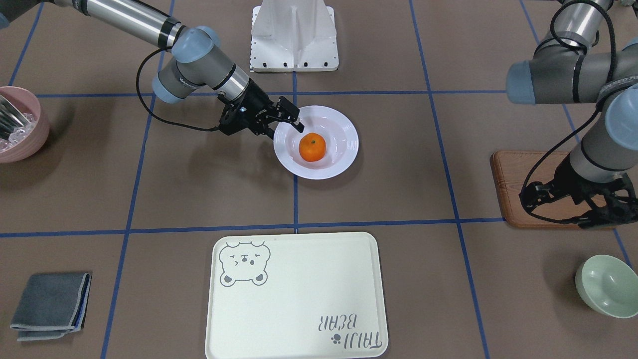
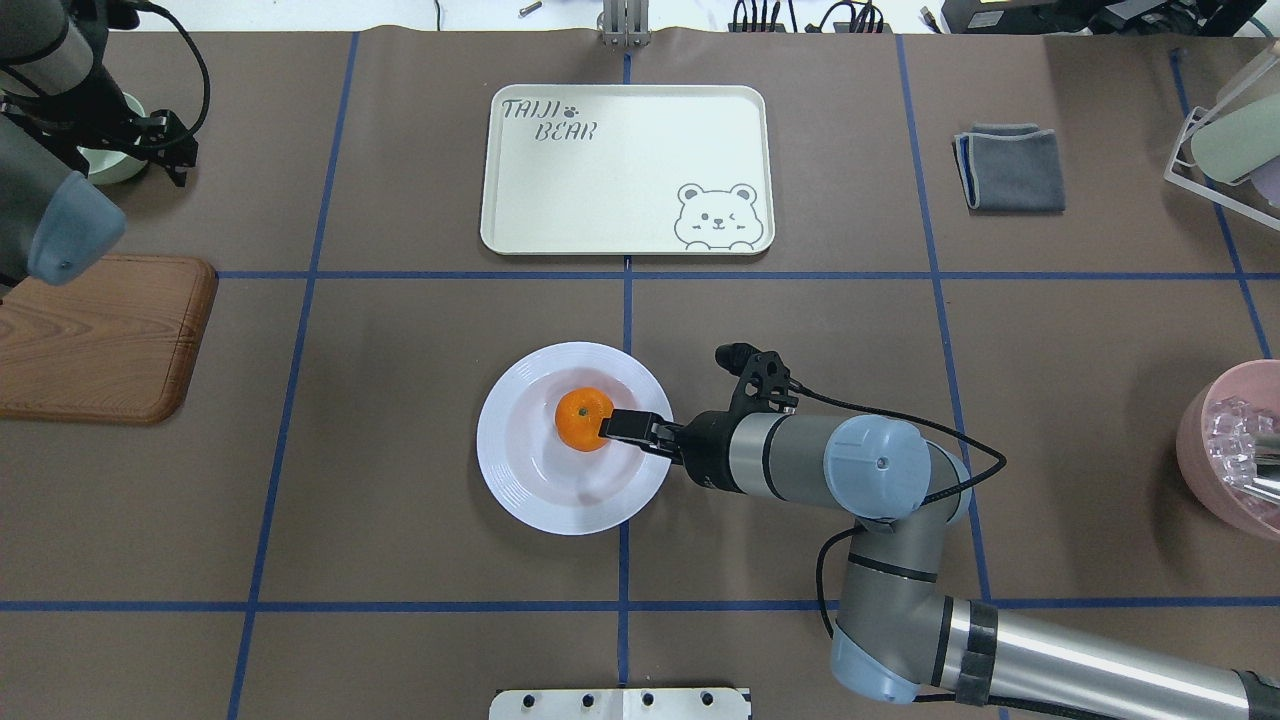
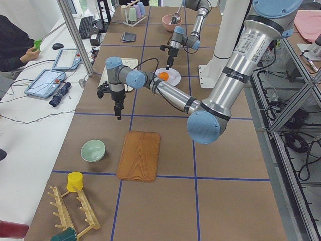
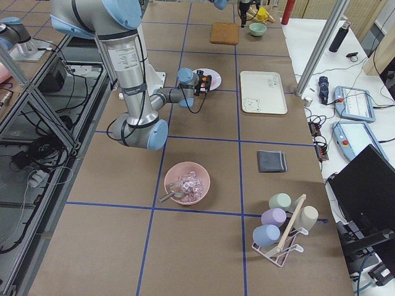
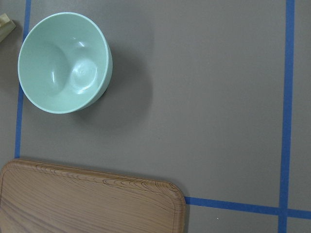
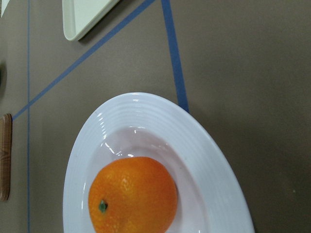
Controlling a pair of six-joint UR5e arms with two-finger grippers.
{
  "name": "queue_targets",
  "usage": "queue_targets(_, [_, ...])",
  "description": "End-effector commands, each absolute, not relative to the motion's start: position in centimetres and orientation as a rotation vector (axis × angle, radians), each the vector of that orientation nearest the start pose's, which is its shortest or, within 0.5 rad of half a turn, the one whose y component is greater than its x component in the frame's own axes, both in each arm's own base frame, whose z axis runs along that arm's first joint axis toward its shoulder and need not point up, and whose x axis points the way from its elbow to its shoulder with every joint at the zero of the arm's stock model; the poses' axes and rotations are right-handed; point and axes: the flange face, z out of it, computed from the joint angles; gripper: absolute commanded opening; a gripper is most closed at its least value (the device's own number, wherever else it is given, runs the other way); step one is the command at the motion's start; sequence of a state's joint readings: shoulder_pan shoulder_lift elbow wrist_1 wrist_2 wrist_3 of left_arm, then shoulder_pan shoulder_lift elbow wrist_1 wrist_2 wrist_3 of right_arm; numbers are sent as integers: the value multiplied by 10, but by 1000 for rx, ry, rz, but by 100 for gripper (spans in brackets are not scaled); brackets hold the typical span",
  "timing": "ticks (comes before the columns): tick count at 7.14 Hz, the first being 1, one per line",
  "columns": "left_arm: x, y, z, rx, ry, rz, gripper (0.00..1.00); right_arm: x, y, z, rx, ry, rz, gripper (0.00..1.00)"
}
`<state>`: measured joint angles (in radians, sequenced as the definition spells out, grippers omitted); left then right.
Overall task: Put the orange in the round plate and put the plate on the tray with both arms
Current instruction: 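Grasp the rim of the white plate nearest the right gripper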
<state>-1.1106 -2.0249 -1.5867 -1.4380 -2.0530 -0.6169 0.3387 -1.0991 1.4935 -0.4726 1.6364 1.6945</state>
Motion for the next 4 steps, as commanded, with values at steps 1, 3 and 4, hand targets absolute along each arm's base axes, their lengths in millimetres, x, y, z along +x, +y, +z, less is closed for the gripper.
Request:
queue_targets(1, [215,-630,420,37,578,-72,98,-588,-341,296,103,-1498,329,100])
queue_targets(3, [215,-630,420,36,578,-73,98,-590,-341,299,102,-1492,330,100])
queue_targets(4, [215,-630,420,35,577,-73,98,-593,-342,303,101,-1481,332,100])
